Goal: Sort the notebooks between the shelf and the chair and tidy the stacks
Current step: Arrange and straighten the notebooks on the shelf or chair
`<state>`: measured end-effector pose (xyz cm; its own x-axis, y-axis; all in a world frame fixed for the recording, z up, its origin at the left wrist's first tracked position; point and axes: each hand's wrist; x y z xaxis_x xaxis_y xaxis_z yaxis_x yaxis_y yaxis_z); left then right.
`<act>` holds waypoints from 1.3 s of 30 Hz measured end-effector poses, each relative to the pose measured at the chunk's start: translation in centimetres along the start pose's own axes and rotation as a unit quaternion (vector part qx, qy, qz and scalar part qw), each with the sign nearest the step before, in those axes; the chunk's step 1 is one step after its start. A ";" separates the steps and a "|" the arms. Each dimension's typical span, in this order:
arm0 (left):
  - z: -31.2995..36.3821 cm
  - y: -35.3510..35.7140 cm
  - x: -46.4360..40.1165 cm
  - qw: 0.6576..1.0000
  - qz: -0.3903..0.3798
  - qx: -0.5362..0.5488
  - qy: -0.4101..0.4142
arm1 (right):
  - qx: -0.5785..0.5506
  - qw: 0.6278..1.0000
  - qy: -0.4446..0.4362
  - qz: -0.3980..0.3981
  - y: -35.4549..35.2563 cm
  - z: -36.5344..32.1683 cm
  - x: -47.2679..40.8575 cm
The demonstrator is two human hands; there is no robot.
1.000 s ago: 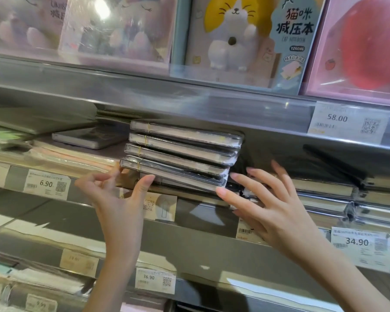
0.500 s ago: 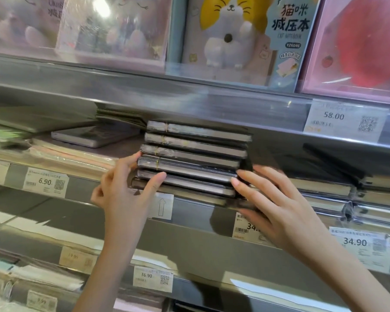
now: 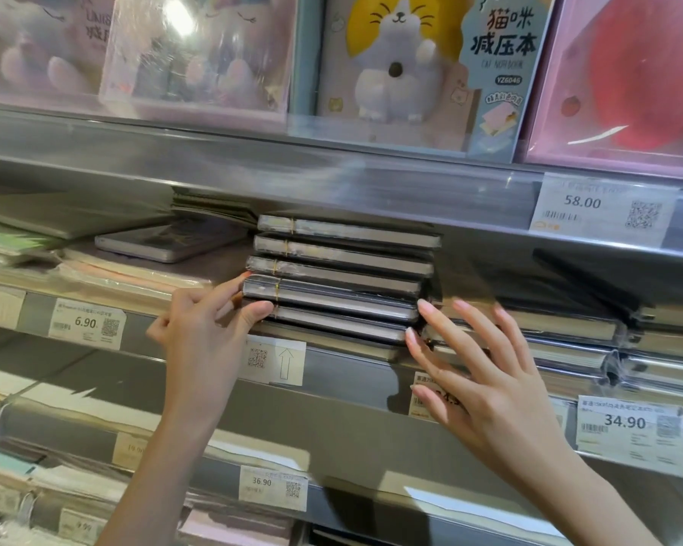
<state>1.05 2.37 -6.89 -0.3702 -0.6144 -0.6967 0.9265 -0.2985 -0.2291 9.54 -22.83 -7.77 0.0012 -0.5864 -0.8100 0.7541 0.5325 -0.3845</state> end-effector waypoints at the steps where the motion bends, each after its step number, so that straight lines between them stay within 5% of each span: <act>1: -0.1 0.0 0.0 1.000 0.003 0.003 0.000 | 0.010 1.000 -0.002 -0.001 0.1 0.0 -0.1; 10: -0.2 -0.4 0.3 1.000 -0.023 -0.005 0.009 | -0.013 0.999 -0.001 -0.030 -1.1 -0.1 -0.3; 16: 0.4 -1.2 -0.4 0.994 -0.065 0.072 -0.043 | -0.024 0.995 0.099 0.011 -1.8 0.3 -3.8; 20: 0.1 0.0 -2.2 0.995 -0.092 0.005 -0.023 | 0.000 0.989 0.149 0.013 -0.9 -0.3 -4.8; 39: 1.7 0.9 -0.7 0.968 0.026 0.231 -0.096 | -0.048 0.984 0.114 0.125 1.2 -0.2 -3.5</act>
<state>1.99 1.33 -5.47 -0.3703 -0.7483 -0.5503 0.8315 -0.5311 0.1627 10.30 -19.98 -5.47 0.0235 -0.2835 -0.9587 0.6829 0.7049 -0.1917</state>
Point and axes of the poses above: each hand's wrist, its own x-axis away from the middle knuckle, its own y-axis out of the palm, z = x × y, and after that the axes turned 4 degrees about z, right-handed
